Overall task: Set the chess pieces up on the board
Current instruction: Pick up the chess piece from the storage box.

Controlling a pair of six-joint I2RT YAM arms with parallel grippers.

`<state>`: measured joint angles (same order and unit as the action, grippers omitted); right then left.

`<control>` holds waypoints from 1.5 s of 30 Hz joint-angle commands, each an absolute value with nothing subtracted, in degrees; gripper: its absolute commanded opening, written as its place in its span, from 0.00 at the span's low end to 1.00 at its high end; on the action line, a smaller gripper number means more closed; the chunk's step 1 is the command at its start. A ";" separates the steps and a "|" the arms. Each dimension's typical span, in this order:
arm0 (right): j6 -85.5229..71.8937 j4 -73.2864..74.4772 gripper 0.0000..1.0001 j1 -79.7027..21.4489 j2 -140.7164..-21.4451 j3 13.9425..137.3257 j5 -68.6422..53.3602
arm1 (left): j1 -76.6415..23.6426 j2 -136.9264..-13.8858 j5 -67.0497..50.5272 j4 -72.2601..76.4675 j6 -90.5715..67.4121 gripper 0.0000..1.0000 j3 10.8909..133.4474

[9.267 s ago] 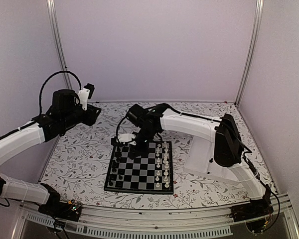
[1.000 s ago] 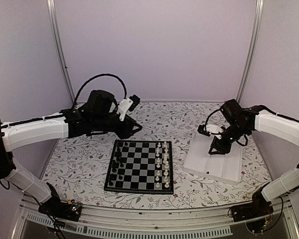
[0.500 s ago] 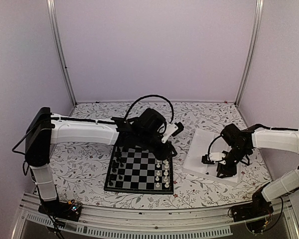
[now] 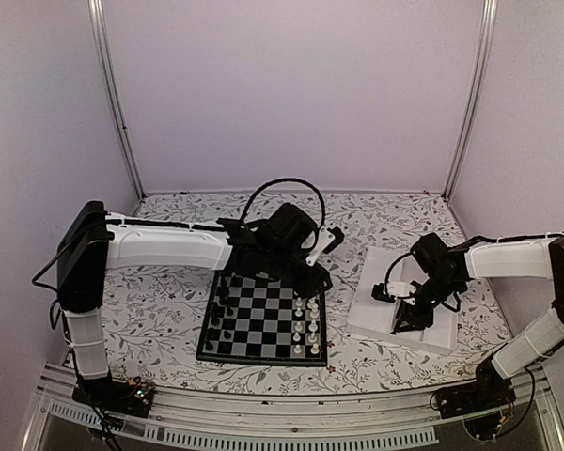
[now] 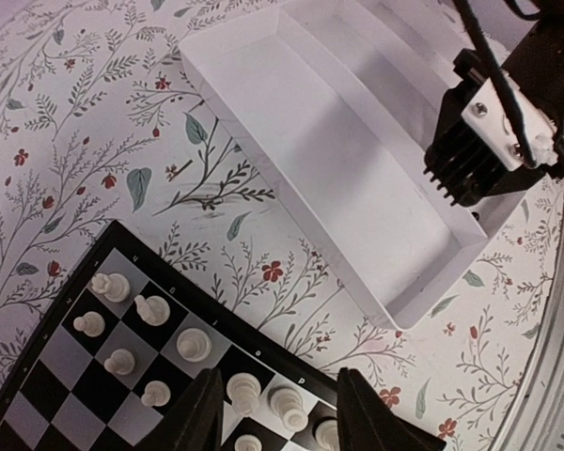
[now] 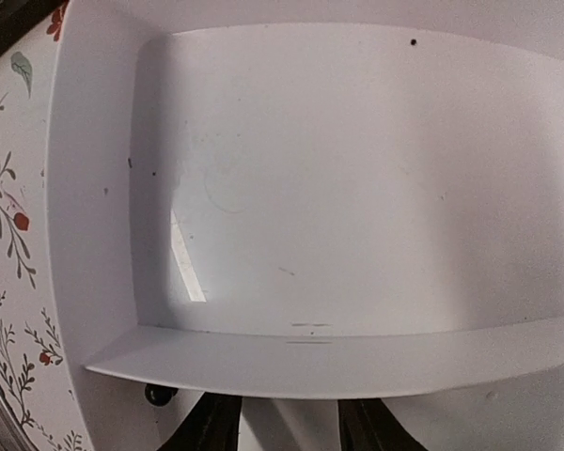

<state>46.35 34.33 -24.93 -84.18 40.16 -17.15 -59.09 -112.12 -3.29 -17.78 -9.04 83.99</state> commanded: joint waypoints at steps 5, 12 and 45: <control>44.33 30.61 0.36 -23.65 -86.22 39.52 -20.61 | -58.02 -112.38 -3.19 -19.01 -9.76 0.44 86.38; 48.13 32.62 0.36 -23.44 -84.37 38.51 -15.12 | -58.01 -112.74 -2.96 -20.05 -9.54 0.44 87.44; 51.51 37.35 0.22 -24.87 -88.30 43.79 -30.04 | -58.08 -112.85 -1.93 -20.29 -10.98 0.44 86.16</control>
